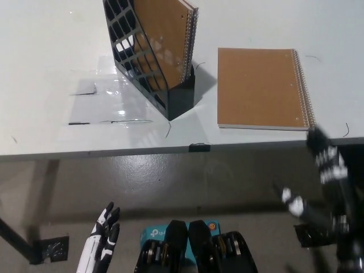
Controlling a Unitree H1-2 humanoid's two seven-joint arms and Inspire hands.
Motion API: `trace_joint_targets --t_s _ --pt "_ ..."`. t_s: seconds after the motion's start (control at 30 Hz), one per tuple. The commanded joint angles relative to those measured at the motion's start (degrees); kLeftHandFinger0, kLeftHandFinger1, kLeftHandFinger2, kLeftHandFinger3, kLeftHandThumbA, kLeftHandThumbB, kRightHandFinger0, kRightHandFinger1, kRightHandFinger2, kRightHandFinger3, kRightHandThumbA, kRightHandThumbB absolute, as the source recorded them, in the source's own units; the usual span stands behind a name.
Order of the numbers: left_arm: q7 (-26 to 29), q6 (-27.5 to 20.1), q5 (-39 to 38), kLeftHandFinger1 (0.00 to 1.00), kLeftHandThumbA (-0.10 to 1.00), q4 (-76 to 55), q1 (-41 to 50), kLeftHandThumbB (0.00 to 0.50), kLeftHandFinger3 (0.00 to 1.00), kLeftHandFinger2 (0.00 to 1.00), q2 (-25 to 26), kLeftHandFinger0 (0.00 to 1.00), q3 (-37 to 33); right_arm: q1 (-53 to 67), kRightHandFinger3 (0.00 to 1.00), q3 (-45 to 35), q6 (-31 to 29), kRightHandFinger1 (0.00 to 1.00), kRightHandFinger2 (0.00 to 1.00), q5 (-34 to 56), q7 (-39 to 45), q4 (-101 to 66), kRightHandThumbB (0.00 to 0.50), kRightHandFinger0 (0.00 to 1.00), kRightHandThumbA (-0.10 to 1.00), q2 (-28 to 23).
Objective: Use the right hand to pick up a book from the book holder on the left side and put it on another book on the right side
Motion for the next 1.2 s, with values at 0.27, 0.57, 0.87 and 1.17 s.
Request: trace_joint_targets --t_s 0.27,0.57,0.87,1.17 --pt "-0.06 -0.49 1.5 1.0 0.95 -5.0 -2.78 0.152 1.0 1.0 -0.67 1.0 -0.89 -32.32 1.0 -1.99 14.37 1.0 1.0 -1.08 -1.29 14.6 0.239 1.0 0.8 1.2" --pt "0.34 -3.15 1.56 1.0 0.94 -0.94 -0.71 0.155 1.0 1.0 -0.92 1.0 -0.89 -46.17 1.0 -3.1 14.03 1.0 1.0 1.95 -0.87 37.14 0.243 1.0 0.82 4.57" --pt "0.68 -5.46 2.7 1.0 0.96 0.8 -0.81 0.153 1.0 1.0 -0.37 1.0 -0.65 -55.94 1.0 -6.96 12.07 1.0 1.0 4.37 -0.83 57.42 0.247 1.0 0.87 7.17" --pt "0.62 -6.02 3.74 1.0 0.94 1.1 -1.14 0.149 1.0 1.0 -0.3 0.99 -0.76 -59.12 1.0 -6.13 10.0 1.0 1.0 3.76 -0.7 62.71 0.239 1.0 0.89 7.87"
